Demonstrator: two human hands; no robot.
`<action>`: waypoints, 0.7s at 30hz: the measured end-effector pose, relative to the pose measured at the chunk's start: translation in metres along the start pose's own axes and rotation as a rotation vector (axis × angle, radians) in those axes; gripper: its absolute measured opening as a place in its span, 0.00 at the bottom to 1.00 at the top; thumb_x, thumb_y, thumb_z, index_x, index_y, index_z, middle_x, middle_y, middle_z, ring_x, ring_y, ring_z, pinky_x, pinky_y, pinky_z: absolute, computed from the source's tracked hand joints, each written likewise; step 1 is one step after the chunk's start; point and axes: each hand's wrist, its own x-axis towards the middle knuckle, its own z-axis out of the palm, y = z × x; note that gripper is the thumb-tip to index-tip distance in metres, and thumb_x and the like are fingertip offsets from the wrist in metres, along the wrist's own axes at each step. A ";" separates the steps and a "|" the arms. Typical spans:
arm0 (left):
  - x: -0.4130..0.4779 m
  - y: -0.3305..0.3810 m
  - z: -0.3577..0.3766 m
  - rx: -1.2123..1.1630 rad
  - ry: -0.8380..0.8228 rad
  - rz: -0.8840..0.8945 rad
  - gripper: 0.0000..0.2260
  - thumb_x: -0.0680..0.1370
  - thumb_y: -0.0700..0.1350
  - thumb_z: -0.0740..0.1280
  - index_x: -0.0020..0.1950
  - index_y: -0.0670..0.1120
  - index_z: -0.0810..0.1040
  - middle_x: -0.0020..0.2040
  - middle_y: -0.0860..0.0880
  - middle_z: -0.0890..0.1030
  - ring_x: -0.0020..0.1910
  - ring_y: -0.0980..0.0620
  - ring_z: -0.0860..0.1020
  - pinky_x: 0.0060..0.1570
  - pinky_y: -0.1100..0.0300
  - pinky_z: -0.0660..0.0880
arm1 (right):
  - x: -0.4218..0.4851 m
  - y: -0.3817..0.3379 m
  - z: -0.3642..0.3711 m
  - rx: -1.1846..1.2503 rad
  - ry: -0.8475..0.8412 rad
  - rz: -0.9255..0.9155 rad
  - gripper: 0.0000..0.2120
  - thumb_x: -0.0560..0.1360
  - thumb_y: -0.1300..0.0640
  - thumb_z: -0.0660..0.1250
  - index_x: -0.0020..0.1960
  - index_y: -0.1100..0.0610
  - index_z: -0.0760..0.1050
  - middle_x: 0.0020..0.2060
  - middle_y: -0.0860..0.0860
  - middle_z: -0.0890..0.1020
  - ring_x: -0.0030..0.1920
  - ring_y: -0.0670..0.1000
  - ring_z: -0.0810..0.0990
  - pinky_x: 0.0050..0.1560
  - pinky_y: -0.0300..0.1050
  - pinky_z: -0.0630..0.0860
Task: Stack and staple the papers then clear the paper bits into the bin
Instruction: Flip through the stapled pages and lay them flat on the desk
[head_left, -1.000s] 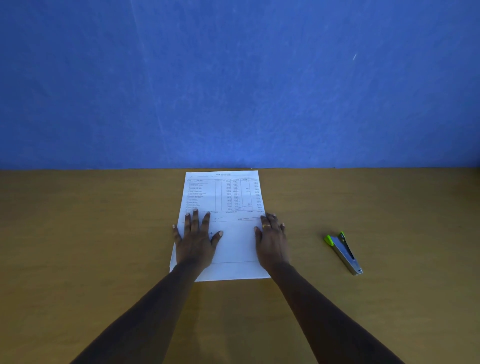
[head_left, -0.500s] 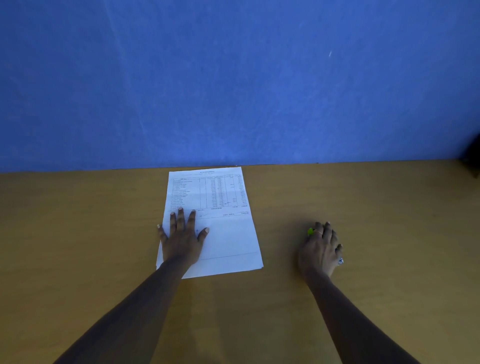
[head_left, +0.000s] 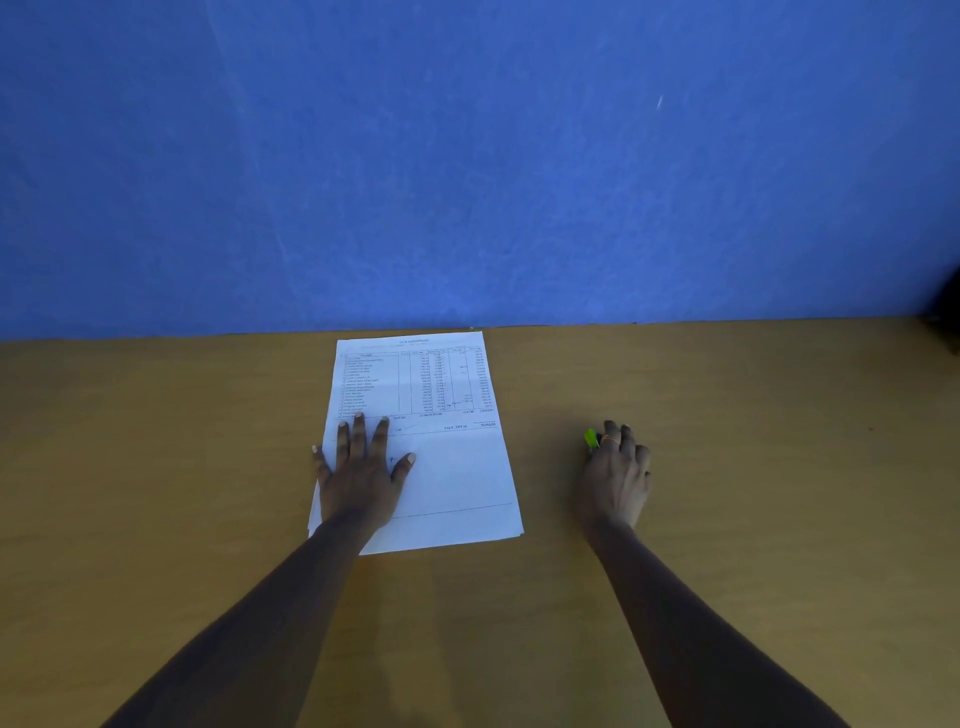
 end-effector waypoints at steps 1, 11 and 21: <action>0.000 0.000 0.000 -0.002 0.001 0.001 0.29 0.78 0.60 0.49 0.76 0.51 0.47 0.77 0.46 0.45 0.76 0.45 0.45 0.71 0.41 0.44 | 0.002 -0.006 0.000 0.003 -0.009 -0.025 0.20 0.81 0.59 0.50 0.72 0.58 0.60 0.72 0.56 0.64 0.69 0.60 0.63 0.61 0.55 0.67; 0.000 0.000 0.002 -0.023 0.014 -0.004 0.28 0.78 0.60 0.48 0.76 0.51 0.47 0.77 0.47 0.45 0.76 0.46 0.44 0.71 0.42 0.42 | 0.021 -0.049 0.012 -0.061 -0.067 -0.135 0.20 0.80 0.64 0.51 0.72 0.63 0.58 0.72 0.58 0.63 0.70 0.59 0.62 0.61 0.53 0.69; 0.000 -0.002 0.004 -0.009 0.021 -0.006 0.28 0.78 0.61 0.47 0.76 0.52 0.46 0.77 0.47 0.45 0.76 0.46 0.44 0.72 0.43 0.41 | 0.018 -0.052 0.018 -0.067 -0.074 -0.126 0.20 0.80 0.64 0.52 0.71 0.64 0.59 0.68 0.57 0.68 0.67 0.57 0.64 0.60 0.50 0.70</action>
